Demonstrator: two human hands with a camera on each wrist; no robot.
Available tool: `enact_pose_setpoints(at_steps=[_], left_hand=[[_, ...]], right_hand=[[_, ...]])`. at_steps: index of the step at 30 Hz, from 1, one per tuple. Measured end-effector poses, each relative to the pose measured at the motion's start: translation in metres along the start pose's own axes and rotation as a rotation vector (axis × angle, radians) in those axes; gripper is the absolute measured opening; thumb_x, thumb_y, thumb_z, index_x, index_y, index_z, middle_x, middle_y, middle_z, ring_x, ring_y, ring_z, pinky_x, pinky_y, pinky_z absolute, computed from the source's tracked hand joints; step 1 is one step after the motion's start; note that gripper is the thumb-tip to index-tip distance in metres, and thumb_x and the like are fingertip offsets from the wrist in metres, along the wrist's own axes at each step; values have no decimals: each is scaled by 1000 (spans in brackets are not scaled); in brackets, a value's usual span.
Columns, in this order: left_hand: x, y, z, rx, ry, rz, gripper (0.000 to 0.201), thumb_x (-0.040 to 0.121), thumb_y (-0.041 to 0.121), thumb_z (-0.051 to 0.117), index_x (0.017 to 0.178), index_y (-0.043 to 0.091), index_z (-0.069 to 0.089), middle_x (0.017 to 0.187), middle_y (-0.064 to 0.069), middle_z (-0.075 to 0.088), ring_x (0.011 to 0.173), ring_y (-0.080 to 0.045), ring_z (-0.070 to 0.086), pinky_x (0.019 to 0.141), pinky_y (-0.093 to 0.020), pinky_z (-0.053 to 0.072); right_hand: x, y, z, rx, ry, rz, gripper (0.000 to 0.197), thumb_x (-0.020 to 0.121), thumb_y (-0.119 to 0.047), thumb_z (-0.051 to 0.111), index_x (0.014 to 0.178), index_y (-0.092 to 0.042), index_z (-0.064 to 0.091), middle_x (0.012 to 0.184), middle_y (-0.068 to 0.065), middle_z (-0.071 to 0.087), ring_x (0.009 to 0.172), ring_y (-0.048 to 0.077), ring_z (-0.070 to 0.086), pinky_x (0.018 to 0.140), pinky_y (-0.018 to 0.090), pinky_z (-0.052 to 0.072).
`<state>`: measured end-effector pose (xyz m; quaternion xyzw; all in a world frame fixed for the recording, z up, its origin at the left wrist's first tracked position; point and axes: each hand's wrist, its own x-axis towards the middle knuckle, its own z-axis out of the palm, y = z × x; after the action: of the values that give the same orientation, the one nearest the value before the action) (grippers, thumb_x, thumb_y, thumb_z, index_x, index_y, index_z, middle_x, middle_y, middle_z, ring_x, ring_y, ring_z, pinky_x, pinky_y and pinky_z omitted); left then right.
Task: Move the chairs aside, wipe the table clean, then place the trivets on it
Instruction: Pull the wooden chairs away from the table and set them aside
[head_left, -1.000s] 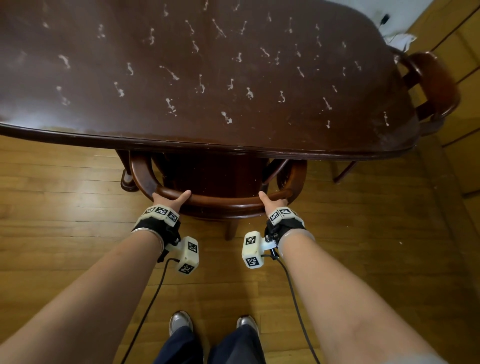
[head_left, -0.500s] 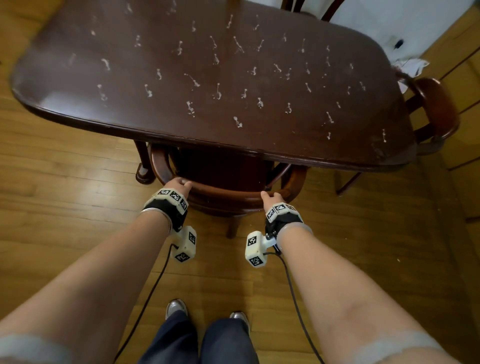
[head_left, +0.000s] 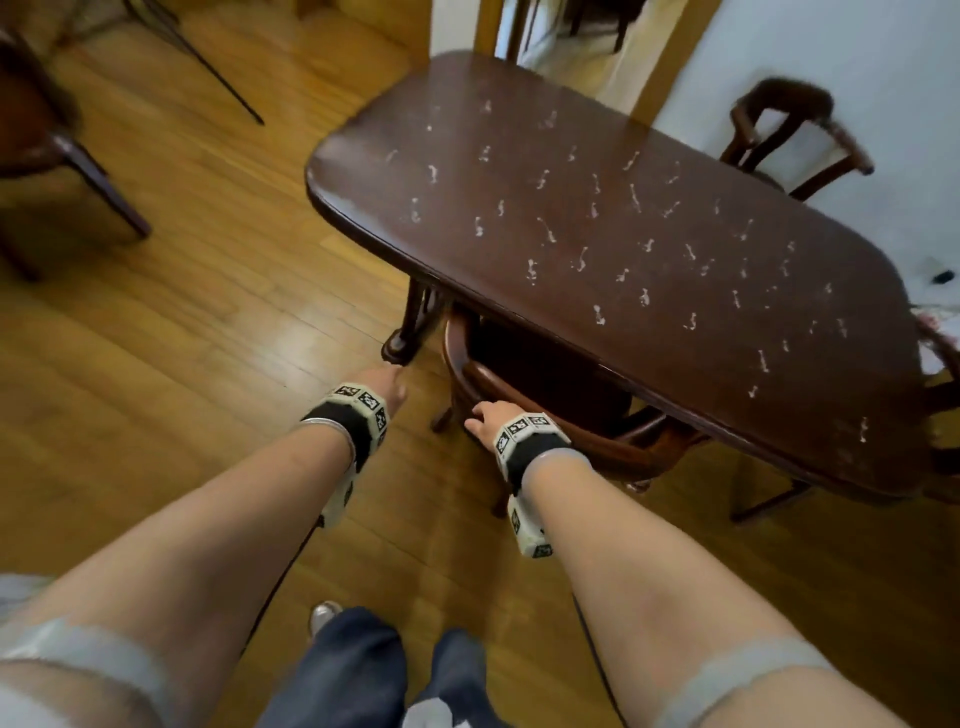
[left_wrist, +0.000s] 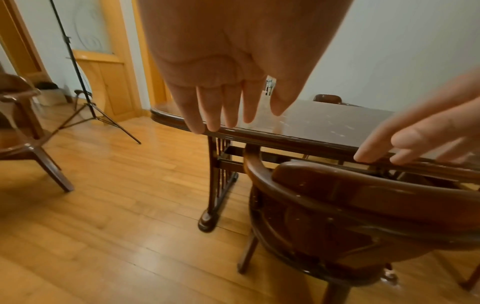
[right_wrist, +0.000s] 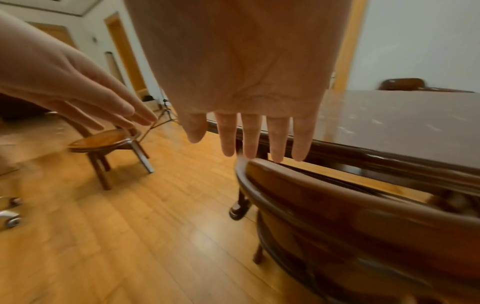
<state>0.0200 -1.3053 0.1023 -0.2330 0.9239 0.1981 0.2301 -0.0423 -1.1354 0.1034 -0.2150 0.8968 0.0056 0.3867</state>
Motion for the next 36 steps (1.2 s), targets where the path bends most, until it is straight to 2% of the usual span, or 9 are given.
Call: enact_pose_setpoints(at_steps=[5, 10, 17, 22, 28, 32, 36], left_hand=[[-1, -109, -40, 0, 67, -71, 46, 99, 24, 38, 144, 13, 35, 148, -7, 39, 131, -25, 43, 106, -39, 38], [-7, -212, -90, -11, 136, -167, 44, 98, 22, 38, 141, 13, 39, 144, -7, 44, 127, -27, 47, 103, -39, 41], [5, -310, -146, -53, 180, -270, 44, 100, 23, 36, 143, 14, 35, 143, -8, 45, 125, -26, 48, 100, -36, 42], [35, -376, -183, -143, 197, -365, 45, 100, 20, 36, 145, 12, 35, 144, -11, 44, 126, -28, 47, 99, -35, 40], [84, -467, -265, -148, 253, -458, 40, 98, 17, 36, 136, 8, 45, 145, -10, 42, 126, -29, 48, 100, -37, 41], [112, -526, -314, -165, 309, -494, 40, 98, 19, 35, 136, 8, 46, 144, -9, 43, 129, -27, 45, 105, -39, 40], [131, -589, -341, -240, 312, -528, 43, 98, 19, 34, 139, 10, 42, 151, -6, 34, 134, -25, 40, 108, -38, 36]], right_hand=[[28, -114, -20, -90, 48, -135, 46, 103, -33, 36, 141, -9, 44, 142, 13, 48, 128, 30, 47, 106, 38, 38], [45, -240, -30, -163, 21, -245, 47, 103, -32, 35, 142, -9, 42, 144, 16, 46, 128, 32, 48, 106, 40, 40], [80, -359, -54, -323, 35, -349, 48, 103, -37, 33, 145, -15, 38, 145, 10, 45, 128, 29, 48, 104, 43, 41], [133, -437, -78, -364, 29, -395, 47, 103, -38, 35, 145, -16, 38, 145, 10, 45, 128, 29, 47, 105, 45, 40], [198, -556, -132, -413, 13, -484, 47, 104, -36, 34, 145, -14, 38, 143, 10, 46, 129, 29, 47, 104, 42, 39], [230, -643, -179, -444, 43, -559, 44, 104, -34, 35, 141, -10, 42, 140, 11, 49, 127, 29, 48, 101, 40, 40], [251, -717, -198, -504, 33, -604, 45, 104, -33, 35, 142, -11, 41, 143, 10, 47, 129, 27, 47, 102, 40, 39]])
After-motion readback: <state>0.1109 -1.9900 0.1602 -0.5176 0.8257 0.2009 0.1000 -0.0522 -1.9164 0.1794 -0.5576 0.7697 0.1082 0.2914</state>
